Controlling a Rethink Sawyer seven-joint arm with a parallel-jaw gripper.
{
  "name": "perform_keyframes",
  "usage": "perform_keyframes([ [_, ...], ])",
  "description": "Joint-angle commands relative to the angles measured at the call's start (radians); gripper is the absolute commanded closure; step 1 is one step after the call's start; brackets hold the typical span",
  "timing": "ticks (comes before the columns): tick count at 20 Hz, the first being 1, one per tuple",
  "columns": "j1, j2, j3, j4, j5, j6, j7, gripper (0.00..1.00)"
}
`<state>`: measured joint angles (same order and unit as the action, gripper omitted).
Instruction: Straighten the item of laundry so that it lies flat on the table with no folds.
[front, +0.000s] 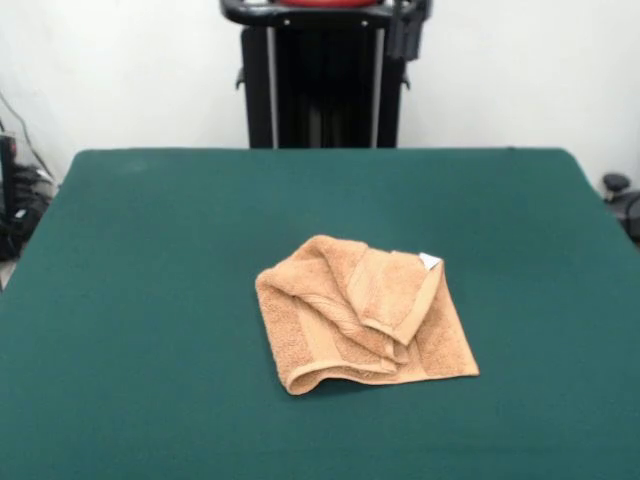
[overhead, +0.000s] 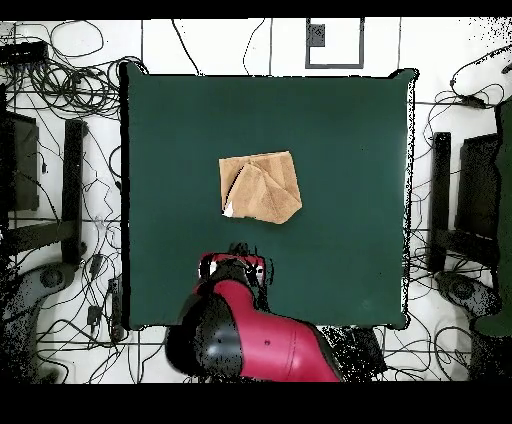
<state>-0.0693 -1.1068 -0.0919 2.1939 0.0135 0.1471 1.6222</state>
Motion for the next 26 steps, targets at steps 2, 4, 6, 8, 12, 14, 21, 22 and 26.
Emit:
perform_keyframes([
  [2,-0.043,0.145,0.132,0.092,0.026,-0.097,0.226,1.00],
  [4,-0.036,0.151,0.126,0.088,0.028,-0.102,0.231,1.00],
  [6,-0.022,0.149,0.115,0.086,0.034,-0.099,0.238,1.00],
  [8,-0.010,0.146,0.103,0.083,0.039,-0.090,0.241,1.00],
  [12,0.041,0.161,0.035,0.066,0.024,-0.135,0.242,1.00],
  [14,0.080,0.166,-0.015,0.067,0.012,-0.182,0.243,1.00],
  [21,0.063,0.128,-0.006,0.103,0.028,-0.154,0.251,1.00],
  [22,0.054,0.127,0.005,0.112,0.038,-0.150,0.261,1.00],
  [26,0.053,0.129,0.020,0.080,0.023,-0.114,0.216,0.00],
])
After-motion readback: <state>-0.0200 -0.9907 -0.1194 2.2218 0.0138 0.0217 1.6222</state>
